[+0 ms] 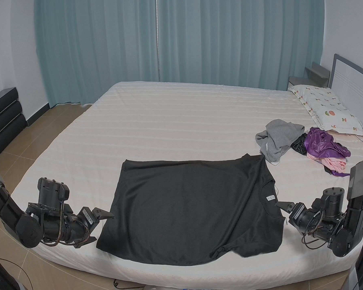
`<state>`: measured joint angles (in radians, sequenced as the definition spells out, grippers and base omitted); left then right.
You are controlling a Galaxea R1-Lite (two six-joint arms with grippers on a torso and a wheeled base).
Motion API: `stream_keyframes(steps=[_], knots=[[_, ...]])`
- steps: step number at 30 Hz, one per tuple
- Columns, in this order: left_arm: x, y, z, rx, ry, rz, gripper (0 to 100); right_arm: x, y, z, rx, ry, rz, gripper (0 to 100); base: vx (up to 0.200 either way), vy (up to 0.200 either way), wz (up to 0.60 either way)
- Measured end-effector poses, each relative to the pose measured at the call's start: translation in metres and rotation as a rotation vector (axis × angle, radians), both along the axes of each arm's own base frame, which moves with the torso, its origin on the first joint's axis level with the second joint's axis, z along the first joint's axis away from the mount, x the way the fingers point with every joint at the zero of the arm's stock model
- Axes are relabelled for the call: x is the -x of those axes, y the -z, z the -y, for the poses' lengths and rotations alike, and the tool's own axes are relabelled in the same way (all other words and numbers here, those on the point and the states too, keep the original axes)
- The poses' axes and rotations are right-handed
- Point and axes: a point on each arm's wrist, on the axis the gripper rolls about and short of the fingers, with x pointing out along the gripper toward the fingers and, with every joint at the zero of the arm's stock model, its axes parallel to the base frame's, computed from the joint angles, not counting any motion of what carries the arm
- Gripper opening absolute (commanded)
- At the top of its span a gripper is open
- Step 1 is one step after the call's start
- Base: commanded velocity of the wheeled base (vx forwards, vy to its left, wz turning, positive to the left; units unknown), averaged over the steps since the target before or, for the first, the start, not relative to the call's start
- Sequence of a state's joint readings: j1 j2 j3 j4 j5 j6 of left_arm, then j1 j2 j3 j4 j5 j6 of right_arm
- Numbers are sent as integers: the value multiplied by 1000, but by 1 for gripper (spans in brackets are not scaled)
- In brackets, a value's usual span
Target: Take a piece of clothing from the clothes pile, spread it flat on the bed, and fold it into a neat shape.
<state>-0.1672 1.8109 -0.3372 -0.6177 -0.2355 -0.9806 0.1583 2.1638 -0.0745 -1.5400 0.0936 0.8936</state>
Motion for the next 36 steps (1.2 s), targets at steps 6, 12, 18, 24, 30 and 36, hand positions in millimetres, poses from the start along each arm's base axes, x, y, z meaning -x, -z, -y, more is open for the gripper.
stream_keyframes(steps=[6,12,18,24,30,36], knots=[[4,4,1,4,7,-23,100,6,11,-3,-19,-10,-63,100,0,0,0],[3,10,3,1,12,-52,100,7,16,-4,-17,-11,-89,100,0,0,0],[3,14,3,5,18,-71,100,7,18,-4,-16,-12,-100,100,0,0,0],[3,16,4,6,21,-77,100,7,19,-4,-16,-12,-104,100,0,0,0],[3,16,3,7,18,-79,100,9,20,-4,-14,-15,-111,100,-100,0,0],[3,16,3,7,17,-82,100,10,20,-7,-13,-24,-114,100,-200,0,0]])
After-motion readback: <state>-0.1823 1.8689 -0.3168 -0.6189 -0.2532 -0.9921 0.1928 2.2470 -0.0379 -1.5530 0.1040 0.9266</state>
